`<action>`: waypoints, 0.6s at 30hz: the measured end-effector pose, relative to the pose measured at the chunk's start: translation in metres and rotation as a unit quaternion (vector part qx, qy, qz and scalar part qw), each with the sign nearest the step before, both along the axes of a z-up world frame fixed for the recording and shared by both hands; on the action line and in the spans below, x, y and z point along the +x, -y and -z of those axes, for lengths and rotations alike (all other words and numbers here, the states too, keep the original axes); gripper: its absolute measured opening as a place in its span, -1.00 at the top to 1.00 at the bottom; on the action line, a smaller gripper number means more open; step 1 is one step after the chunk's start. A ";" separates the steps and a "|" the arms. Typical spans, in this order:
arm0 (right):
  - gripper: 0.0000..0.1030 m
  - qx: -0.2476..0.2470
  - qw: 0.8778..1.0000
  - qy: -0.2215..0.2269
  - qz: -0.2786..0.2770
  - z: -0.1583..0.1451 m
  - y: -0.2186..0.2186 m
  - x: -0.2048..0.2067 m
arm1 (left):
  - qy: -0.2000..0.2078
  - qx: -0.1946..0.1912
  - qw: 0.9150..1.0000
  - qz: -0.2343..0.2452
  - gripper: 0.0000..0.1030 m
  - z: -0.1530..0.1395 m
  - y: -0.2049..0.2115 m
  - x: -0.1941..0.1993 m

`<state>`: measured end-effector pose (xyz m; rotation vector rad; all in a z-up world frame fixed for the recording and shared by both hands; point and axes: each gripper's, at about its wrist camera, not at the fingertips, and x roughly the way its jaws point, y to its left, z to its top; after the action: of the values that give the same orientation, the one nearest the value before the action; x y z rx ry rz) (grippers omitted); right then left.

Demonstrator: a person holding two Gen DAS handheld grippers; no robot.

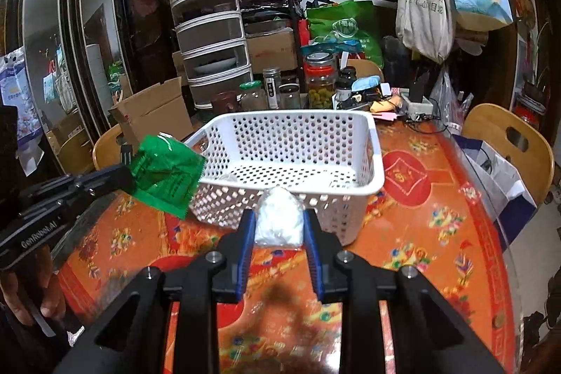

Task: Organize soft objects
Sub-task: 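Lift and carry the green packet and white bag over the white basket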

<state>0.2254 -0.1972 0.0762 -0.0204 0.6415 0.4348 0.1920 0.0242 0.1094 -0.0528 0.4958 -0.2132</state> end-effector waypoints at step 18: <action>0.49 -0.027 0.999 -0.028 -0.002 -0.011 -0.023 0.096 | -0.025 0.016 0.999 -0.032 0.99 -0.018 -0.015 0.105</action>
<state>0.3215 -0.1743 0.0872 -0.0611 0.7084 0.4226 0.2966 0.0391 0.1270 -0.0434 0.5454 -0.1408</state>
